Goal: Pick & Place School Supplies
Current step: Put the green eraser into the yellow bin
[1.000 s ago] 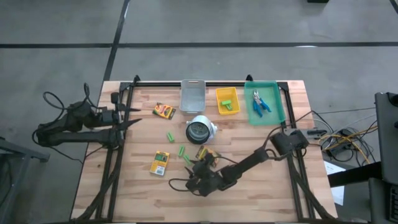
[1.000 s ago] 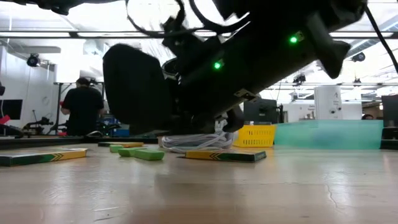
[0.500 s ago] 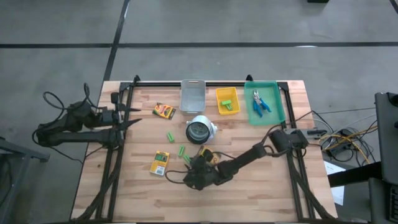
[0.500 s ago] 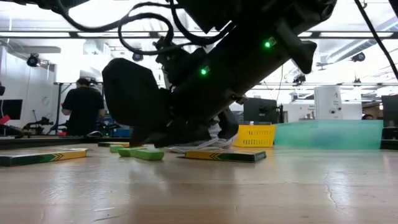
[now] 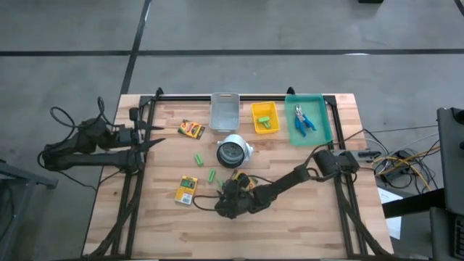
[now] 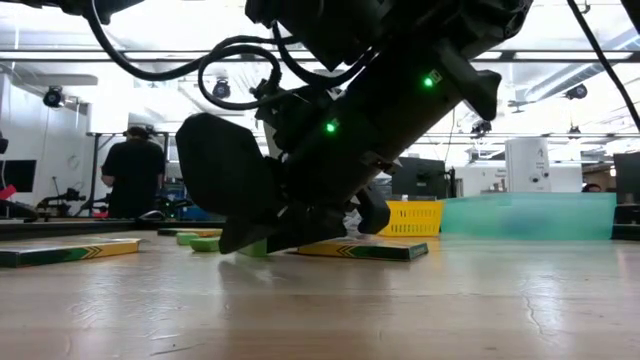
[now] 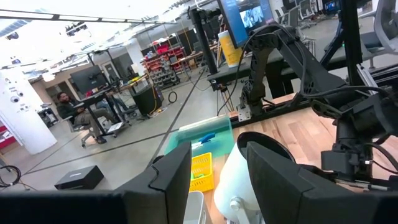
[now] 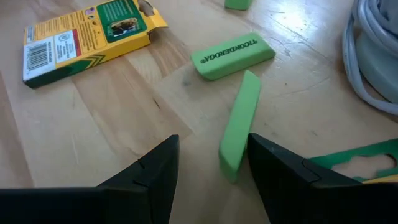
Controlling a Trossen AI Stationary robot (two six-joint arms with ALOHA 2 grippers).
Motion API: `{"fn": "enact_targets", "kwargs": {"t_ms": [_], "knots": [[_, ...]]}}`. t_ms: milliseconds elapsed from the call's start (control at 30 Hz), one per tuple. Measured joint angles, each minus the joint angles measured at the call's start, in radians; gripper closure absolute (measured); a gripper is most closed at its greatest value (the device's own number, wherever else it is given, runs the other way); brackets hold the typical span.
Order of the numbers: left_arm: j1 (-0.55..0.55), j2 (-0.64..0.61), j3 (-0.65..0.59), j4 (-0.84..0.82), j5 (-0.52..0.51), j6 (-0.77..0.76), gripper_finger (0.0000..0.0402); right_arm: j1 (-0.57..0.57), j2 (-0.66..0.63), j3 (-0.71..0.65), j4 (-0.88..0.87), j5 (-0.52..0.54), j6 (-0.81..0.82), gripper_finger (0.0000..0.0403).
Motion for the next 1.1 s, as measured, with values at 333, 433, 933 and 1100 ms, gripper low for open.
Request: {"fn": "enact_targets", "kwargs": {"t_ms": [333,433,933,1100], "knots": [[0.000,0.000,0.000,0.000,0.000,0.000,0.0241,-0.002,0.002,0.000,-0.004,0.001,-0.004,0.0255],[0.000,0.000,0.000,0.000,0.000,0.000,0.0241,-0.002,0.002,0.000,-0.004,0.001,-0.012,0.0278],[0.000,0.000,0.000,0.000,0.000,0.000,0.0241,-0.001,0.002,0.000,-0.003,-0.001,-0.049,0.0375],[0.000,0.000,0.000,0.000,0.000,0.000,0.0241,-0.001,0.002,0.000,-0.003,-0.002,-0.049,0.0370]]}}
